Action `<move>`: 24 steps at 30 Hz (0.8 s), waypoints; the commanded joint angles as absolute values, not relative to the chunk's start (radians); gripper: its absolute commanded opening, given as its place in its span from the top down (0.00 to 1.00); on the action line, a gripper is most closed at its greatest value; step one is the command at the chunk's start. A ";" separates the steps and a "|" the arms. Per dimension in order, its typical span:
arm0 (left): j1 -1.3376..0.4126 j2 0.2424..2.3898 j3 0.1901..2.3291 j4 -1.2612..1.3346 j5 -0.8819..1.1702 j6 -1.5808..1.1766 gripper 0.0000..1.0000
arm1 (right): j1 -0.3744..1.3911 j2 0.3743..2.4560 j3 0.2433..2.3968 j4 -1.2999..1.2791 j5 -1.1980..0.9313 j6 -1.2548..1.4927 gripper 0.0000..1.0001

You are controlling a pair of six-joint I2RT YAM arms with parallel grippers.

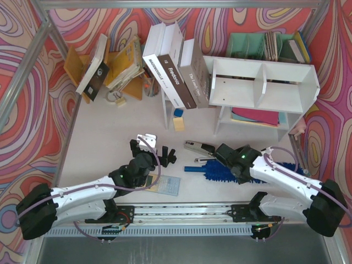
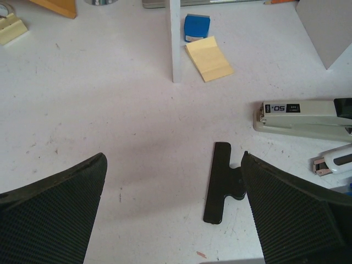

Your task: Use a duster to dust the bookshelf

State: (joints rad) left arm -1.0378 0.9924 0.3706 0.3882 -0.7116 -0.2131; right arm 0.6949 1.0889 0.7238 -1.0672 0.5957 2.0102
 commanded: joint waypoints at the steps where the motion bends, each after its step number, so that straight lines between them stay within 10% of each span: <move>1: -1.031 0.975 0.354 0.416 -0.733 -0.201 0.02 | 0.660 1.110 0.693 -1.114 0.604 2.115 0.23; 24: -1.028 1.026 0.364 0.439 -0.744 -0.195 0.02 | 0.428 1.219 0.632 -0.868 0.511 1.949 0.22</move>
State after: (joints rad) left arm -1.0328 1.0161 0.3706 0.4026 -0.7197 -0.2058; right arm 0.4404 1.1843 0.6052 -0.8459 0.5144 1.9579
